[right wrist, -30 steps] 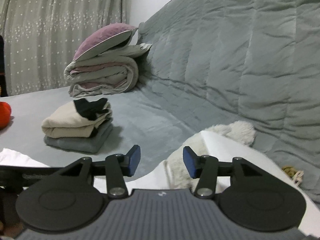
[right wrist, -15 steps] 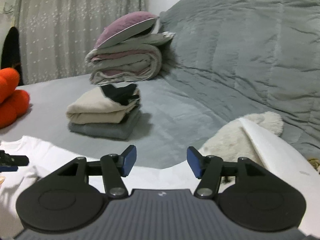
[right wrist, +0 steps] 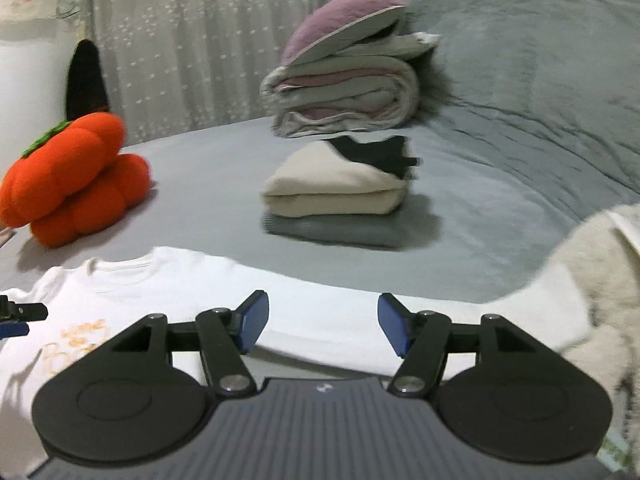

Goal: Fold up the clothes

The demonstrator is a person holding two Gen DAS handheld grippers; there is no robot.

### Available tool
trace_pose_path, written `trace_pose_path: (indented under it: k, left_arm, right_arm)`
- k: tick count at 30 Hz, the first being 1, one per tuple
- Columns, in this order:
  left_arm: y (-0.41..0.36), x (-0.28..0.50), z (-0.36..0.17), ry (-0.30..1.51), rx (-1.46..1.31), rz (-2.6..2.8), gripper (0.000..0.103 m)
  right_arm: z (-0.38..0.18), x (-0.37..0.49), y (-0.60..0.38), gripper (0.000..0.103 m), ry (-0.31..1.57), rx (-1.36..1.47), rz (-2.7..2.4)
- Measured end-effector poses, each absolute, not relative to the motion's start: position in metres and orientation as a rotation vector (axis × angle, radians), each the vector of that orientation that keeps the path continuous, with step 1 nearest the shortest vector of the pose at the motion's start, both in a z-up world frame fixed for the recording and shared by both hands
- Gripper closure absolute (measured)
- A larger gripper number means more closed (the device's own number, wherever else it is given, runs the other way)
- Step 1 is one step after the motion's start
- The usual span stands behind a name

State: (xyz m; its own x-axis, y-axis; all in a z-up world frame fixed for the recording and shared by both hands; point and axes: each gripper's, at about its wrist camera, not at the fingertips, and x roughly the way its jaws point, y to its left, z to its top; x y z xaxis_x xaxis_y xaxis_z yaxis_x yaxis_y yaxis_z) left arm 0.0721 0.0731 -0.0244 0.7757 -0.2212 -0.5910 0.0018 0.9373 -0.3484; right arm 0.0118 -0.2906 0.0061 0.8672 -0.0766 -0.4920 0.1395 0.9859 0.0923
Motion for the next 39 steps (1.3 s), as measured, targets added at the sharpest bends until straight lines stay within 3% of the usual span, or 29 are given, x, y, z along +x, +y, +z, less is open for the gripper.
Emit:
trace_pose_path:
  k: [16, 35, 39]
  left_arm:
    - [0.18, 0.078, -0.038, 0.651, -0.356, 0.087, 0.023]
    - [0.268, 0.095, -0.037, 0.678, -0.634, 0.25, 0.023]
    - [0.281, 0.094, -0.037, 0.653, -0.652, 0.281, 0.023]
  right_arm:
    - [0.008, 0.076, -0.163, 0.038, 0.542, 0.097, 0.062]
    - [-0.026, 0.171, -0.013, 0.038, 0.539, 0.151, 0.363]
    - [-0.045, 0.18, -0.001, 0.047, 0.577, 0.187, 0.414]
